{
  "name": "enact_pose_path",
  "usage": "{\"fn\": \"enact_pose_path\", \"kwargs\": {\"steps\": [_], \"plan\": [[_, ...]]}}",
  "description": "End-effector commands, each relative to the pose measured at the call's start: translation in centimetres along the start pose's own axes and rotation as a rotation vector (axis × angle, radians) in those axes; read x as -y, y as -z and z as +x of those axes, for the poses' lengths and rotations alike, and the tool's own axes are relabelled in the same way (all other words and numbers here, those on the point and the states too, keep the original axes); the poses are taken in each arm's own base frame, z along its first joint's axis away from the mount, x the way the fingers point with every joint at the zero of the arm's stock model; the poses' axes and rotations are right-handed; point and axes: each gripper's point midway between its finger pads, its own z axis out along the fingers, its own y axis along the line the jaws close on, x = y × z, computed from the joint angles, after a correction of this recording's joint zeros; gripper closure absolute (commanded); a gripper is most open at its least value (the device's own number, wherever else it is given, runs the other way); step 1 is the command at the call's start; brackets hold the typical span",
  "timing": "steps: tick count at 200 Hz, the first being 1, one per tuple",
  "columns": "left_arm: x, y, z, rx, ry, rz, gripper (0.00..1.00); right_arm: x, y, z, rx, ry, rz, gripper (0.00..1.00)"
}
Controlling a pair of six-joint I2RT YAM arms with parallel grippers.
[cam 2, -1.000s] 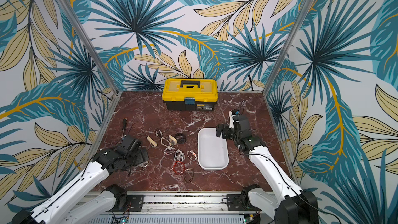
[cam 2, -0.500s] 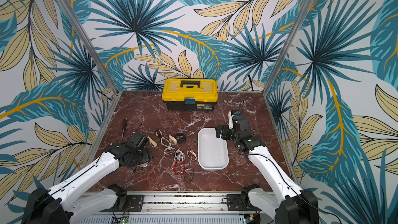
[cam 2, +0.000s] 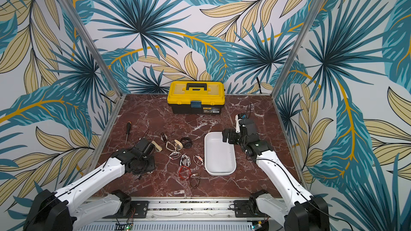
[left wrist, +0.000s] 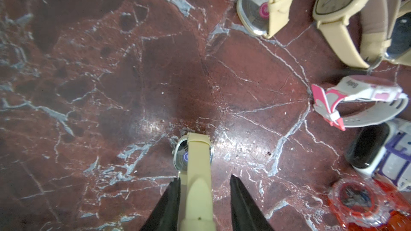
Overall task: Put the watch into the storage box
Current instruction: Pick up the watch at the center of the board.
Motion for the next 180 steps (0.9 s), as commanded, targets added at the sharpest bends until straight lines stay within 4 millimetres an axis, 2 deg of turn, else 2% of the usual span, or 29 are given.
{"fn": "enact_pose_path", "kwargs": {"steps": [1, 33, 55, 73, 109, 125, 137, 158, 180], "plan": [[0.6, -0.1, -0.2, 0.02, -0.012, 0.04, 0.69, 0.1, 0.1, 0.2, -0.015, -0.002, 0.017, 0.01], [1.7, 0.6, -0.2, 0.018, -0.023, 0.102, 0.86, 0.1, -0.1, 0.4, -0.027, -0.002, 0.023, 0.01], [2.8, 1.8, -0.7, 0.042, -0.028, 0.171, 0.89, 0.0, -0.3, 0.6, -0.031, -0.007, 0.021, 0.01], [5.0, 3.8, -1.5, 0.085, -0.03, 0.299, 0.89, -0.7, -0.3, 0.6, -0.039, -0.012, -0.011, 0.01], [12.3, 10.5, -3.8, 0.195, -0.052, 0.754, 0.89, -5.4, 0.3, 0.7, -0.062, -0.043, -0.279, 0.01], [15.1, 13.7, -5.0, 0.243, -0.055, 0.948, 0.89, -7.7, 0.6, 0.8, -0.073, -0.087, -0.408, 0.03], [16.8, 15.3, -5.3, 0.243, -0.07, 1.061, 0.89, -9.3, 0.4, 1.1, -0.091, -0.103, -0.457, 0.05], [19.0, 16.7, -5.9, 0.234, -0.093, 1.184, 0.89, -11.5, -0.3, 2.5, -0.156, -0.078, -0.456, 0.08], [20.5, 16.0, -6.2, 0.196, -0.108, 1.227, 0.89, -13.4, -0.6, 2.9, -0.174, -0.08, -0.467, 0.11]]}}
